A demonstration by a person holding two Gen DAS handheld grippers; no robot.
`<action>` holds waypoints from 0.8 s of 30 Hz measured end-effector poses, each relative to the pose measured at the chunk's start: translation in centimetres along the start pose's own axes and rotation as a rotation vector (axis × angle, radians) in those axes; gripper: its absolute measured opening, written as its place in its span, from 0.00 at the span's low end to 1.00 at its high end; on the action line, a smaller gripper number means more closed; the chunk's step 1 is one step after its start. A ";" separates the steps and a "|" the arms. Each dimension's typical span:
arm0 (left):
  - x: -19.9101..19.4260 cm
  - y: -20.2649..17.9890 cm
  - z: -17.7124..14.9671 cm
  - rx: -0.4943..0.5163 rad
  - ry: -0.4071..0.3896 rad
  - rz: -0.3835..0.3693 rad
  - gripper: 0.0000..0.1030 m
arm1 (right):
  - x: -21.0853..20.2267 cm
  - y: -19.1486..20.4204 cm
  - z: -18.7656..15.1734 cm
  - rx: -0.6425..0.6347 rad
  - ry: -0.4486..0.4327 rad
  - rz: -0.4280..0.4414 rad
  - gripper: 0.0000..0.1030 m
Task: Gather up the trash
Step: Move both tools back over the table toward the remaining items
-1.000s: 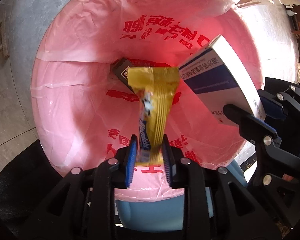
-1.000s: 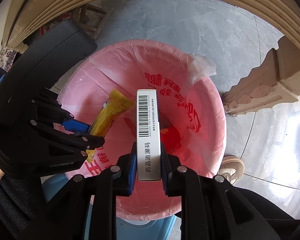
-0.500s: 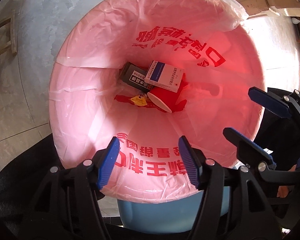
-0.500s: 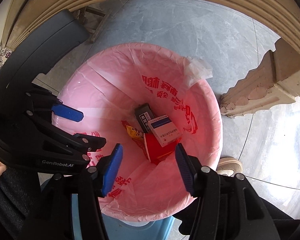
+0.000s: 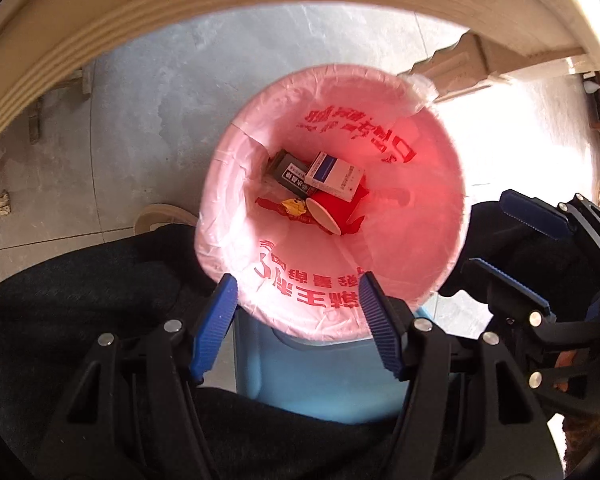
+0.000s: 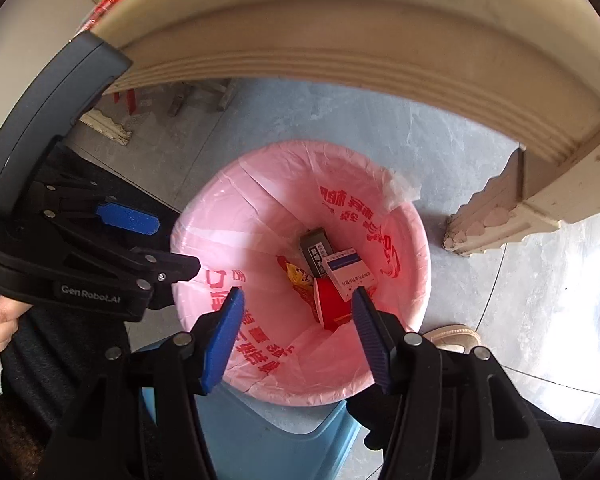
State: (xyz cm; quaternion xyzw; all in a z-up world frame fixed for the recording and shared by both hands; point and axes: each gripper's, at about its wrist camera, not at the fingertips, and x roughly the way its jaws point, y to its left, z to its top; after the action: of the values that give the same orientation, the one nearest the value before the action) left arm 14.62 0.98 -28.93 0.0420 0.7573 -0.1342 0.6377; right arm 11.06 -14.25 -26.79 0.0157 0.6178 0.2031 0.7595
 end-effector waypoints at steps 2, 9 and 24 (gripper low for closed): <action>-3.8 0.6 -0.8 -0.033 -0.050 -0.023 0.65 | -3.7 0.4 0.8 -0.034 -0.061 0.005 0.72; -19.0 2.4 0.2 -0.106 -0.269 0.047 0.70 | -16.9 -0.1 6.3 -0.096 -0.243 -0.001 0.77; -32.8 -0.3 7.0 -0.061 -0.442 0.130 0.78 | -29.2 0.5 16.8 -0.276 -0.439 -0.115 0.87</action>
State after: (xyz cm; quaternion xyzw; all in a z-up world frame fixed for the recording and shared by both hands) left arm 27.25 2.45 2.09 0.0411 0.5986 -0.0759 0.7964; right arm 22.33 -19.60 4.56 -0.0795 0.4045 0.2335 0.8806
